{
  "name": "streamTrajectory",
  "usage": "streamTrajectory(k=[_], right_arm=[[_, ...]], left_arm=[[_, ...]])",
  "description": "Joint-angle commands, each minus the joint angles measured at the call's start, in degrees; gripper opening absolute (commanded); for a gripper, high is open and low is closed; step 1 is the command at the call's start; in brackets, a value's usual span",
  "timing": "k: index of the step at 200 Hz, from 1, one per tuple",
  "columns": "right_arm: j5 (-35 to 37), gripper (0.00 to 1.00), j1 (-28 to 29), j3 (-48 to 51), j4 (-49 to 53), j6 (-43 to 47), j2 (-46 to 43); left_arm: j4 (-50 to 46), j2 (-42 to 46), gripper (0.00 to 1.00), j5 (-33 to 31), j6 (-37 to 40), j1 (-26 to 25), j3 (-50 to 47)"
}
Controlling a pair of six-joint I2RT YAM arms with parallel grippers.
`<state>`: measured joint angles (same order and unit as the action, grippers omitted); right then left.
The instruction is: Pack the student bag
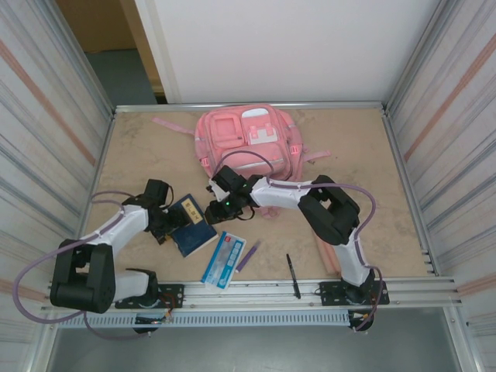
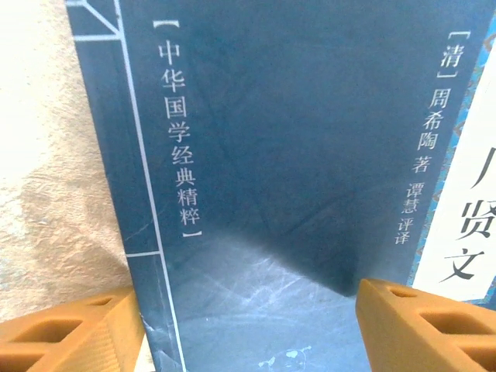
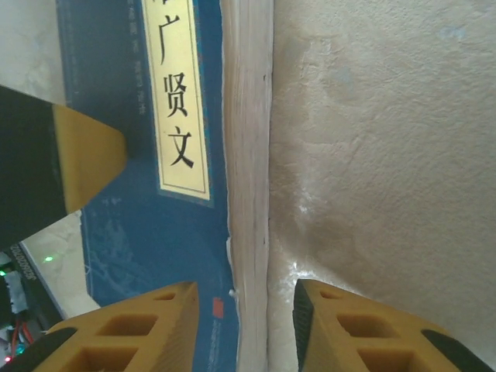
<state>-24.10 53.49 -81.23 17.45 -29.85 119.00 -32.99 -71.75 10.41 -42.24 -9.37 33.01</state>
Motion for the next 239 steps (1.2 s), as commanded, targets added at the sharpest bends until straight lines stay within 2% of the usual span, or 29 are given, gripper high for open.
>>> streamTrajectory(k=[1,15,35,94,155,195,211,239], right_arm=[[-2.1,0.3,0.0,-2.8,2.1,2.3,2.1],[-3.3,0.22,0.1,-3.3,2.2,1.7,3.1],[-3.8,0.17,0.4,-3.3,2.0,1.0,4.2],[-2.4,0.17,-0.1,-3.6,3.8,-0.5,5.6],[-8.8,0.16,-1.3,-2.4,0.2,-5.5,7.4],[-10.0,0.16,-2.6,-1.7,-1.5,-6.0,7.1],[-10.9,0.16,-2.8,-0.9,-2.9,-6.0,6.5],[-12.6,0.21,-3.3,1.9,-7.9,-6.9,4.6]], left_arm=[[7.4,-0.1,0.73,4.5,-0.1,0.1,-2.9],[8.8,0.9,0.74,5.4,0.2,0.2,-3.9],[12.4,2.6,0.75,7.9,0.7,1.0,-5.7],[16.7,7.3,0.76,13.3,0.2,3.6,-7.9],[23.3,10.7,0.75,19.5,-0.3,3.6,-9.8],[19.2,16.7,0.73,16.7,-0.5,3.6,-9.1],[16.9,18.5,0.63,15.2,-0.9,3.5,-9.1],[13.7,19.9,0.39,12.3,-1.4,3.6,-8.2]])
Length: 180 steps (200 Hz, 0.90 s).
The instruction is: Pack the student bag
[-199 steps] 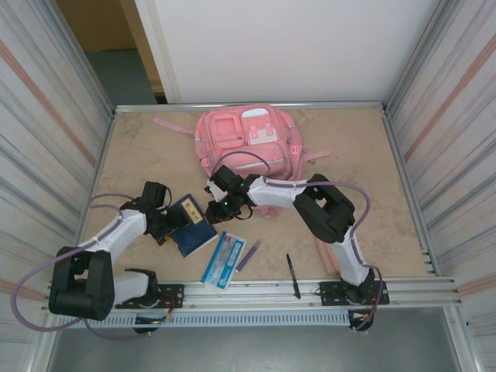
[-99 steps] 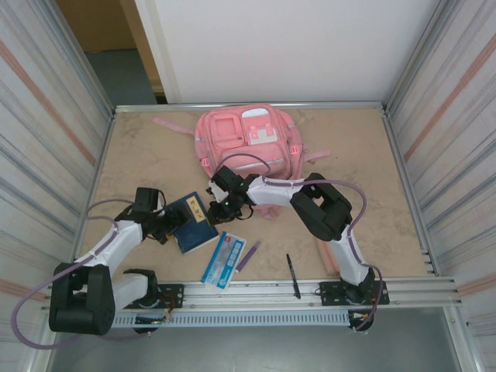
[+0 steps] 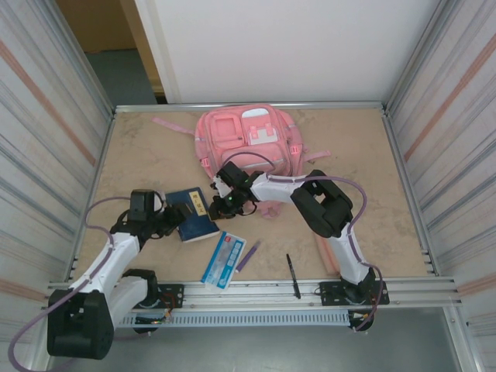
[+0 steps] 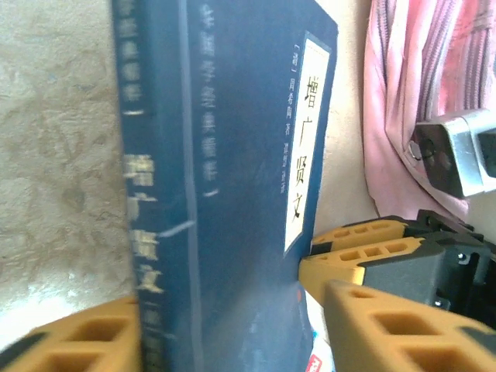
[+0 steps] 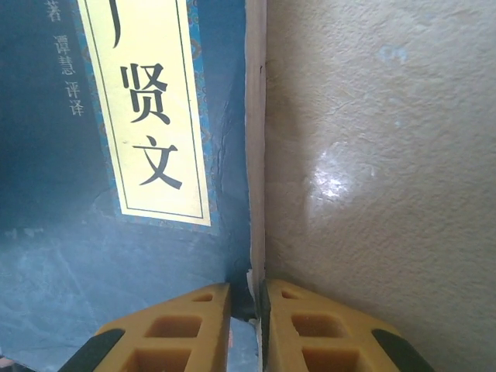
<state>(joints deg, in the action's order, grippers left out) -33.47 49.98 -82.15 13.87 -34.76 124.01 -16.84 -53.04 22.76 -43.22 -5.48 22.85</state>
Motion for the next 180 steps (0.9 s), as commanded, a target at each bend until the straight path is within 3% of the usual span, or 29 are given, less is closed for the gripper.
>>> streamTrajectory(k=[1,23,40,62,94,110,131,159,180], right_arm=[[-3.2,0.21,0.2,3.0,-4.5,-2.1,-0.4],[-3.8,0.26,-0.4,5.6,-8.9,-2.1,-3.4],[-3.8,0.31,-1.2,7.6,-11.7,-0.6,-6.3],[-2.5,0.37,-2.2,10.6,-14.3,2.9,-12.2],[11.1,0.46,-1.4,17.1,-13.3,15.6,-27.7],[20.0,0.49,2.0,20.3,-12.6,26.7,-35.2],[25.9,0.51,7.9,24.7,-14.1,43.5,-41.0],[33.4,0.54,14.6,26.7,-15.2,52.5,-44.0],[39.8,0.64,17.5,29.0,-20.0,57.9,-43.6]], left_arm=[[-2.5,1.2,0.38,0.0,-0.4,-0.3,2.0],[-2.3,-0.2,0.25,0.6,-0.4,-0.4,3.0],[-3.5,-2.3,0.0,1.4,0.9,-0.3,4.9],[-7.0,-3.0,0.0,1.9,1.9,-0.3,7.9],[-7.9,-0.4,0.0,5.2,-0.4,-0.3,11.5],[-9.0,-0.1,0.0,7.2,-1.8,-0.3,14.4],[-14.7,-0.7,0.0,7.2,-6.8,-0.3,18.9],[-14.9,-1.9,0.0,13.9,-15.7,-0.9,21.0],[-11.0,-1.5,0.0,15.4,-21.1,-2.9,19.7]])
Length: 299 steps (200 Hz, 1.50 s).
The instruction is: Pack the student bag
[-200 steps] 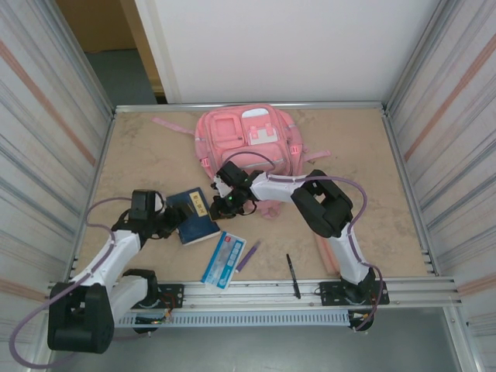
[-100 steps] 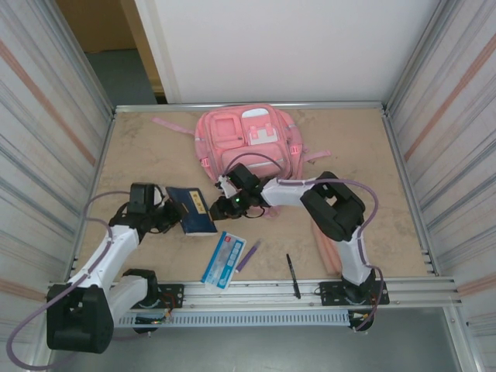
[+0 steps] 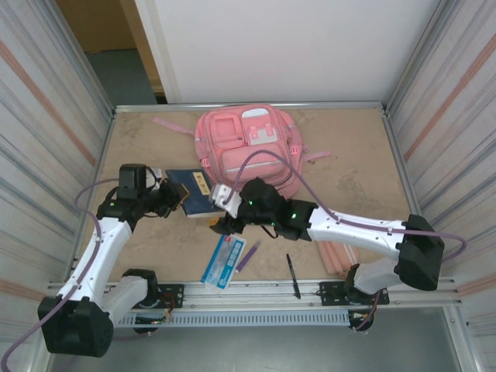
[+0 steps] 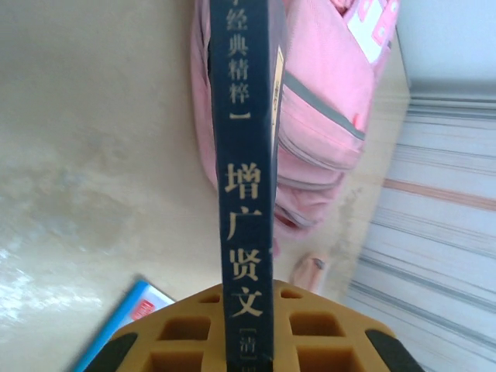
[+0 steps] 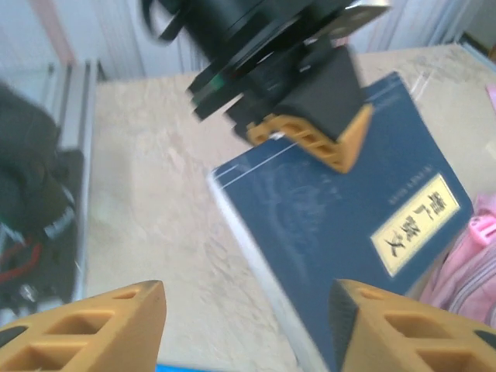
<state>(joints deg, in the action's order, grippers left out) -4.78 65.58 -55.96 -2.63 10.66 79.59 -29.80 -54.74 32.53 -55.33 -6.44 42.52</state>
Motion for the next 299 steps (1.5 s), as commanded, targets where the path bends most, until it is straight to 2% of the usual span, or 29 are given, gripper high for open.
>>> streamTrajectory(k=[1,49,73,86,107,132,141,151,165,181,212,236,243,248,251,270,286,299], right_arm=[[11.2,0.64,2.0,2.9,-3.8,12.7,0.9],[17.1,0.65,2.7,3.7,-8.8,14.2,4.0],[24.2,0.61,3.1,3.2,-12.3,12.4,6.1],[25.4,0.51,3.8,2.7,-11.5,13.1,6.6],[25.8,0.4,5.0,4.2,-13.7,13.5,6.8],[30.1,0.15,5.8,5.5,-15.9,15.1,6.8],[31.3,0.09,5.8,6.1,-17.2,15.9,6.5],[31.4,0.08,5.8,7.1,-18.7,17.0,5.6],[27.9,0.05,4.8,8.6,-19.6,18.6,3.3],[26.5,0.02,2.6,9.7,-19.6,19.5,0.1],[22.2,0.0,-4.5,8.9,-12.6,14.5,-9.1],[16.4,0.0,-12.2,9.2,-6.9,8.1,-17.9],[15.2,0.0,-14.7,9.7,-5.9,6.6,-20.2],[14.4,0.0,-16.4,9.9,-5.0,5.6,-22.0],[13.9,0.0,-17.4,10.1,-4.3,5.1,-22.5],[13.3,0.0,-22.5,10.2,0.3,4.4,-28.4],[14.3,0.0,-26.1,9.9,1.9,3.4,-31.5],[15.7,0.0,-29.2,8.0,3.1,-0.8,-32.6]], left_arm=[[2.1,0.2,0.0,5.6,-9.1,-2.0,0.0],[1.8,-1.7,0.0,5.7,-10.2,-5.6,1.3],[0.1,-2.7,0.0,4.7,-11.2,-7.8,1.8],[0.7,-2.8,0.0,5.2,-11.9,-8.2,1.2],[1.4,-2.2,0.0,4.8,-12.9,-8.2,0.4],[1.5,-1.2,0.0,4.0,-12.5,-8.1,0.1],[1.8,-0.8,0.09,3.8,-13.0,-8.1,-0.2],[2.3,-0.1,0.25,3.9,-13.4,-7.9,-0.8],[2.1,1.2,0.47,3.3,-12.6,-7.2,-1.0],[0.1,2.5,0.62,0.4,-8.7,-6.4,-0.1],[-5.7,3.1,0.68,-8.8,2.7,-6.7,4.4],[-4.6,1.6,0.71,-14.0,12.1,-9.8,7.0],[-4.3,0.7,0.77,-15.6,14.8,-11.7,8.3],[-4.4,-0.3,0.95,-17.6,16.8,-13.4,9.4],[-4.5,-1.0,0.98,-18.6,18.1,-14.3,10.1],[-3.2,-5.6,0.99,-24.5,26.8,-20.5,14.0],[-1.1,-11.4,0.99,-27.3,31.3,-23.3,17.1],[0.8,-16.0,0.99,-29.1,34.9,-24.9,19.9]])
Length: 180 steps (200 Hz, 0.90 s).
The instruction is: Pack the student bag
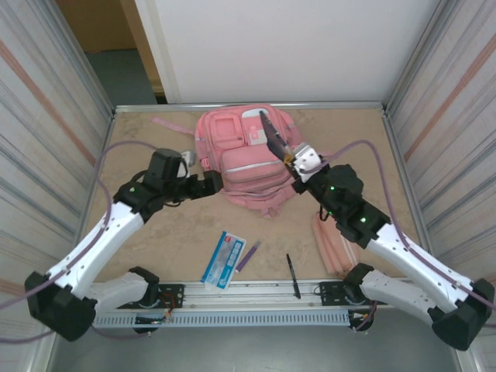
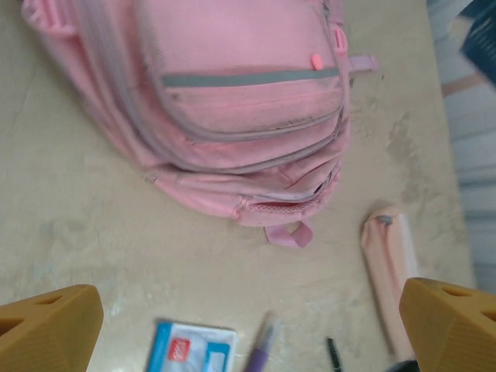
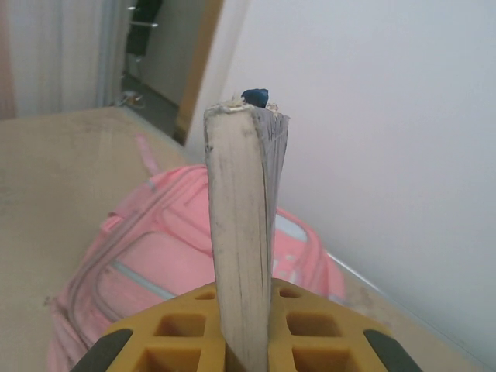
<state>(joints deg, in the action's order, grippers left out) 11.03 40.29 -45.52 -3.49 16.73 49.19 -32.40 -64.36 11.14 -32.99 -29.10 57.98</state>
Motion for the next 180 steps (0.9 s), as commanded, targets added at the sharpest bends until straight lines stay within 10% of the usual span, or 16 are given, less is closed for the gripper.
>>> streamTrajectory(k=[1,93,159,180], right_arm=[[0.0,0.0,-4.0,-2.6,4.2,-7.1,-2.2],[3.0,0.0,-9.4,-6.3,15.7,-16.0,-11.4],[2.2,0.0,-9.4,-3.6,18.5,-17.2,-17.6],[0.0,0.0,-9.4,-4.1,19.2,-17.5,-16.9]], left_arm=[[3.6,-6.8,0.99,-7.8,13.0,-2.4,4.7],[23.7,-34.9,0.95,4.5,52.3,-5.7,16.2],[22.0,-45.4,0.89,-0.9,67.8,-8.8,19.3],[22.5,-49.2,0.68,-10.1,68.7,-10.2,22.0]])
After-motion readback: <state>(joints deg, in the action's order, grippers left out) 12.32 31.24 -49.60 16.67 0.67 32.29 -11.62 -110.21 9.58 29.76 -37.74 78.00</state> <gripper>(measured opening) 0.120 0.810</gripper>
